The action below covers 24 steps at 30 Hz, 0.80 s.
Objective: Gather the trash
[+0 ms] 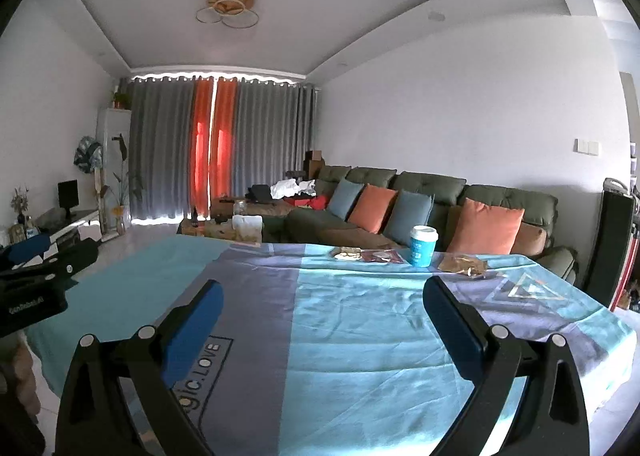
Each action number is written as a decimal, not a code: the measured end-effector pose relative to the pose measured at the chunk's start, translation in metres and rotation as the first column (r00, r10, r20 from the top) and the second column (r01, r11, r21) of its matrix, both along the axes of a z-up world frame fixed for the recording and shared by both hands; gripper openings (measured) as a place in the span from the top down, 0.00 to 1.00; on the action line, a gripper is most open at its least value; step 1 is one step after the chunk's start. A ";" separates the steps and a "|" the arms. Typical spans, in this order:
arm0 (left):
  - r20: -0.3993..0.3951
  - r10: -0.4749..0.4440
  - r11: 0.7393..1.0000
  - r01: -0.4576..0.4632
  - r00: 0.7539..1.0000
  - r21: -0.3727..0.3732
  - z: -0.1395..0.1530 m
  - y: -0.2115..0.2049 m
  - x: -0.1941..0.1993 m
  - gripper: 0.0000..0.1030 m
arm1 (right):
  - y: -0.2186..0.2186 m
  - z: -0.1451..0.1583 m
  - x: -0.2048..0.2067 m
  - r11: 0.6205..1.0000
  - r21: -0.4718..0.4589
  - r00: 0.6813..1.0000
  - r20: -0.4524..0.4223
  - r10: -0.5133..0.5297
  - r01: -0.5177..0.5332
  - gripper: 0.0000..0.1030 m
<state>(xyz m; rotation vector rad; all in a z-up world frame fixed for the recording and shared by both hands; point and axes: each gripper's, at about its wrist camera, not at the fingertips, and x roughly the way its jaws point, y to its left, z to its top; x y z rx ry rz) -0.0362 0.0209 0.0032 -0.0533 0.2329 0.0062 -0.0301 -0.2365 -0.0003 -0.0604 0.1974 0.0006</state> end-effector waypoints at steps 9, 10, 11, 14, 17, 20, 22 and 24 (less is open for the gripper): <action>0.008 0.002 1.000 -0.002 1.000 0.005 0.005 0.004 -0.004 0.05 | -0.004 0.004 0.002 0.999 0.009 1.000 0.002 -0.031 0.031 0.06; 0.009 0.003 1.000 -0.003 1.000 0.006 0.004 0.005 -0.004 0.05 | -0.004 0.004 0.002 0.999 0.009 1.000 0.001 -0.031 0.031 0.06; 0.009 0.007 1.000 -0.007 1.000 0.006 0.005 0.004 -0.003 0.05 | -0.004 0.004 0.002 0.999 0.008 0.999 0.000 -0.032 0.032 0.06; 0.005 0.003 1.000 -0.003 1.000 0.016 0.005 0.003 -0.001 0.05 | -0.004 0.004 0.003 0.999 0.008 0.999 -0.001 -0.032 0.032 0.06; 0.002 -0.003 1.000 0.003 1.000 0.024 0.003 0.002 0.000 0.05 | -0.005 0.004 0.003 0.999 0.006 0.999 -0.002 -0.033 0.033 0.06; 0.003 -0.007 1.000 0.007 1.000 0.028 0.003 0.005 -0.003 0.05 | -0.006 0.003 0.004 0.999 0.009 0.999 -0.012 -0.037 0.037 0.06; 0.001 -0.008 1.000 0.008 1.000 0.026 0.003 0.005 -0.003 0.05 | -0.006 0.002 0.005 0.999 0.011 0.999 -0.013 -0.039 0.039 0.06; 0.000 -0.007 1.000 0.007 1.000 0.025 0.002 0.006 -0.003 0.05 | -0.006 0.002 0.004 0.999 0.008 0.999 -0.014 -0.038 0.038 0.06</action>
